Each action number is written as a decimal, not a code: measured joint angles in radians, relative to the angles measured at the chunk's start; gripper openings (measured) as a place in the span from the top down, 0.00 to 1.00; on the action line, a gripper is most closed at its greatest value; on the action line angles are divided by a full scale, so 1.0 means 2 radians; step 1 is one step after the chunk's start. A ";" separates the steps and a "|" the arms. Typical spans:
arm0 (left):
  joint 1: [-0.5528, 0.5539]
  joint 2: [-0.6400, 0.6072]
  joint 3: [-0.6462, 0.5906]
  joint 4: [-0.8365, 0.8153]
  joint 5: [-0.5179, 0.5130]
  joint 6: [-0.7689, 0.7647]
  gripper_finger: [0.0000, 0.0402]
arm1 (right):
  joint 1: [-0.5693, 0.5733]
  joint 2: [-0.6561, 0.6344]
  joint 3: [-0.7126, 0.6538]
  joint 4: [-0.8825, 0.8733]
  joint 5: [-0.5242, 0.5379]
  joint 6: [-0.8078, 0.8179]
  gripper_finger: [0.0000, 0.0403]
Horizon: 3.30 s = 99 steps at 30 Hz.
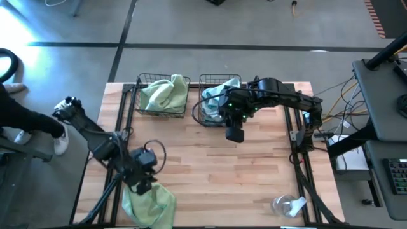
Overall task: Sort microfiber towel by color & place in baskets
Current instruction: Put the green towel into the left wire basket
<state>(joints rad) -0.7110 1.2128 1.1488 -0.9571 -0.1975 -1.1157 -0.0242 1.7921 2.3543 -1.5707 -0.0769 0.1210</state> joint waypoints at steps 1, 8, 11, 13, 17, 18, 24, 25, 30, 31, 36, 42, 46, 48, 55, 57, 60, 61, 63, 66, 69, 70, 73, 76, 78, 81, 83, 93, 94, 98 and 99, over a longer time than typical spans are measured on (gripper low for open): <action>-0.010 0.003 0.000 -0.008 0.002 -0.003 0.61 | 0.000 0.001 0.000 0.000 0.000 0.013 0.80; -0.075 0.029 0.000 -0.032 0.026 -0.039 0.61 | 0.000 0.009 0.000 0.000 0.000 0.084 0.80; -0.097 0.044 -0.002 -0.031 0.025 -0.042 0.61 | 0.000 0.015 0.000 0.000 0.000 0.104 0.80; -0.107 0.056 -0.002 -0.031 0.025 -0.046 0.61 | 0.000 0.019 0.000 0.000 0.000 0.112 0.80; -0.122 0.087 -0.003 -0.031 0.025 -0.049 0.61 | 0.000 0.029 0.000 0.000 0.000 0.113 0.80; -0.126 0.095 -0.003 -0.031 0.025 -0.049 0.61 | 0.000 0.031 0.000 0.000 0.000 0.114 0.80; -0.133 0.143 -0.003 -0.031 0.026 -0.049 0.61 | 0.000 0.036 -0.002 0.000 0.000 0.113 0.80; -0.133 0.150 -0.003 -0.029 0.026 -0.049 0.61 | 0.000 0.036 -0.002 0.000 0.000 0.113 0.80; -0.133 0.185 -0.003 -0.025 0.028 -0.049 0.61 | 0.000 0.036 -0.002 0.000 -0.001 0.114 0.80; -0.133 0.192 -0.003 -0.023 0.033 -0.049 0.61 | 0.000 0.035 -0.002 0.000 -0.001 0.114 0.80; -0.133 0.226 -0.003 -0.008 0.070 -0.050 0.61 | 0.003 0.035 -0.002 0.000 -0.002 0.110 0.80; -0.133 0.253 -0.003 0.021 0.083 -0.049 0.61 | 0.004 0.035 -0.002 0.000 -0.002 0.107 0.80; -0.133 0.271 -0.003 0.033 0.082 -0.049 0.61 | 0.004 0.035 -0.002 0.000 -0.002 0.103 0.80; -0.133 0.282 -0.003 0.032 0.083 -0.049 0.61 | 0.004 0.035 -0.002 0.000 -0.002 0.103 0.80; -0.133 0.319 -0.001 0.033 0.094 -0.049 0.61 | 0.004 0.035 -0.002 0.000 -0.002 0.103 0.80; -0.134 0.327 -0.001 0.032 0.094 -0.049 0.61 | 0.003 0.035 -0.002 0.000 -0.002 0.104 0.80; -0.134 0.334 0.000 0.032 0.095 -0.049 0.61 | 0.004 0.035 -0.002 0.000 -0.002 0.104 0.80; -0.134 0.336 0.000 0.032 0.094 -0.050 0.61 | 0.003 0.035 -0.002 0.000 -0.002 0.104 0.80; -0.134 0.337 0.000 0.032 0.094 -0.051 0.61 | 0.004 0.035 -0.002 0.000 -0.002 0.104 0.80; -0.134 0.337 -0.001 0.033 0.093 -0.051 0.61 | 0.003 0.035 -0.002 0.000 -0.002 0.104 0.80; -0.134 0.337 -0.001 0.033 0.093 -0.051 0.62 | 0.003 0.035 -0.002 0.000 -0.002 0.103 0.80; -0.134 0.337 -0.001 0.033 0.093 -0.051 0.62 | 0.003 0.035 -0.002 0.000 -0.002 0.101 0.80; -0.134 0.337 -0.001 0.034 0.092 -0.051 0.65 | 0.003 0.035 -0.002 0.000 -0.002 0.097 0.80; -0.134 0.337 -0.001 0.036 0.092 -0.051 0.71 | 0.003 0.035 -0.002 0.000 -0.002 0.096 0.80; -0.134 0.337 -0.002 0.038 0.092 -0.051 0.76 | 0.004 0.035 -0.002 0.000 -0.002 0.096 0.80; -0.134 0.337 -0.002 0.038 0.092 -0.052 0.84 | 0.004 0.035 -0.002 0.000 -0.002 0.088 0.80; -0.134 0.337 -0.002 0.037 0.092 -0.052 0.89 | 0.003 0.035 -0.002 0.000 -0.002 0.085 0.80; -0.134 0.336 -0.002 0.036 0.091 -0.052 0.99 | 0.003 0.035 -0.002 0.000 -0.001 0.077 0.80; -0.134 0.334 -0.002 0.035 0.091 -0.052 0.99 | 0.003 0.035 -0.002 0.000 -0.001 0.076 0.80; -0.128 0.323 0.000 0.019 0.091 -0.049 0.99 | 0.003 0.035 -0.002 0.000 -0.001 0.070 0.80; -0.126 0.320 0.002 0.007 0.091 -0.048 0.99 | 0.003 0.035 -0.002 0.000 -0.001 0.069 0.80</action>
<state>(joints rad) -0.9628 1.8529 1.1521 -0.9437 -0.0159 -1.2118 -0.0177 1.8614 2.3497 -1.5711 -0.0780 0.2595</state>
